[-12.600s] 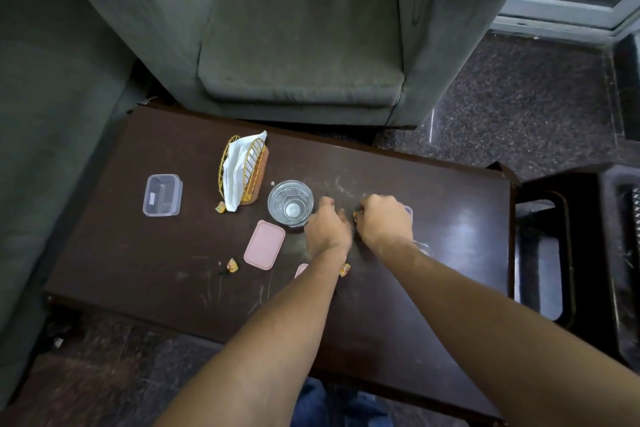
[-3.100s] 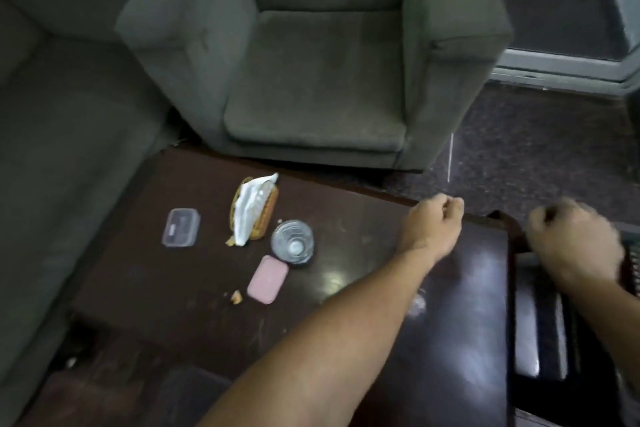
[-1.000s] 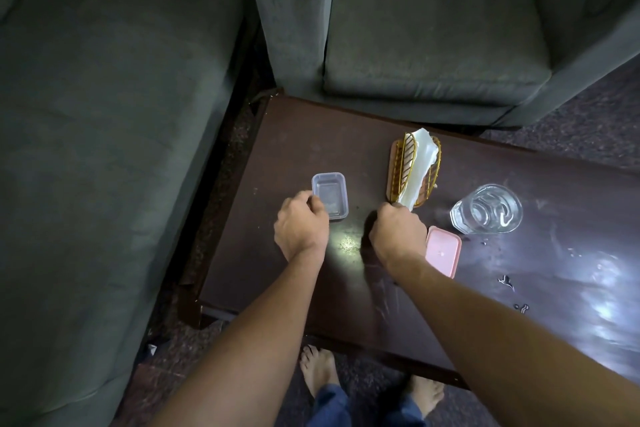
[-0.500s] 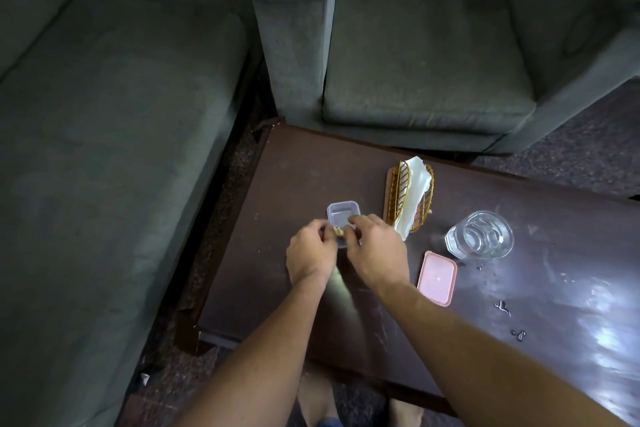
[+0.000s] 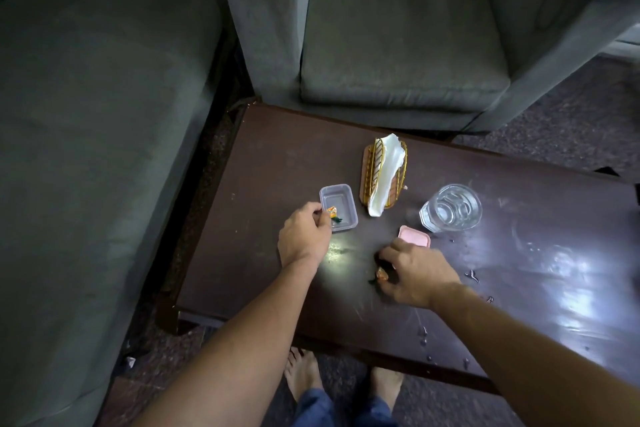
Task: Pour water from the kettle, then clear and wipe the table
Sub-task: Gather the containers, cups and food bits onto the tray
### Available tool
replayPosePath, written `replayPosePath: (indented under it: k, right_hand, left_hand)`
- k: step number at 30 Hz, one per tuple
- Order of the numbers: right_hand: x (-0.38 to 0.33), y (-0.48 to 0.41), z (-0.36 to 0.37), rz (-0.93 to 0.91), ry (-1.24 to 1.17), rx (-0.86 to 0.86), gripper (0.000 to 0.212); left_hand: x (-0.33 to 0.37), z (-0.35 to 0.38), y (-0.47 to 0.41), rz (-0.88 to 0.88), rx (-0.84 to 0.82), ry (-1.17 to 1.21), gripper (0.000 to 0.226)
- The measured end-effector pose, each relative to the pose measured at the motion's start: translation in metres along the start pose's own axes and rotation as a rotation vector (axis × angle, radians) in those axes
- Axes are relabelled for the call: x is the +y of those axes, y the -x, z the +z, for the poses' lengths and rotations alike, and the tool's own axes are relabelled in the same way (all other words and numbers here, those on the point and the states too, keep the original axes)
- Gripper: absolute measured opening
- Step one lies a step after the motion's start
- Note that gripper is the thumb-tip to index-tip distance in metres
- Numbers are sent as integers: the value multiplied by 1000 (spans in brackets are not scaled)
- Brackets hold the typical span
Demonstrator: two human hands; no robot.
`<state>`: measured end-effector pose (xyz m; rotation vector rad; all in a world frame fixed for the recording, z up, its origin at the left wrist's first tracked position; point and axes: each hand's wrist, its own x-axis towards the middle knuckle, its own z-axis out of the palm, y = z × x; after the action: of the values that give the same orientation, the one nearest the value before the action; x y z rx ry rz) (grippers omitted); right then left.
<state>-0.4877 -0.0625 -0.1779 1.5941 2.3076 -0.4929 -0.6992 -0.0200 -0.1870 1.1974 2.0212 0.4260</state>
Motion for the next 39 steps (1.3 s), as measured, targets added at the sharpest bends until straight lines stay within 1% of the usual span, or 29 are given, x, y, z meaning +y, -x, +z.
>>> replayPosePath:
  k: [4,6,7,9,11,15,19,22,25,27,31,34,39]
  right_hand:
    - [-6,-6,2,-78,88,-39,32]
    - [-8,-7,3,-59,64,-28,29]
    - [-8,-7,4,-25,19,27,27]
    - [-9,-11,1,75,-124,205,23]
    - [-13,-19,-8,170,-263,349,24]
    - [-28,-44,-28,249,-415,441,26]
    - [-39,-58,-35,346,-443,421,34]
    - [-34,-49,-29,463,-488,429,27]
    - [-21,-30,-14,578,-411,375,26]
    - [-11,-17,-5,657,-374,345,33]
    - [-8,-7,8,755,-336,237,57]
    - [-10,-6,14,795,-382,206,61]
    - [-13,-7,14,849,-536,159,63]
  left_hand:
    - [4,4,5,5,-21,-13,26]
    - [5,6,7,3,-25,-17,26]
    - [5,8,9,3,-26,-15,27]
    - [7,9,11,8,-25,-9,26]
    - [7,10,13,9,-21,-1,26]
    - [8,11,14,-9,-20,17,25]
    - [10,13,16,-13,-35,29,24]
    - [9,14,17,-5,-42,30,25]
    - [7,16,18,-10,-48,41,27]
    - [6,18,20,-11,-55,52,27]
    - [6,21,23,-9,-63,60,27]
    - [6,22,26,-10,-78,60,28]
    - [2,21,32,-17,-106,54,27]
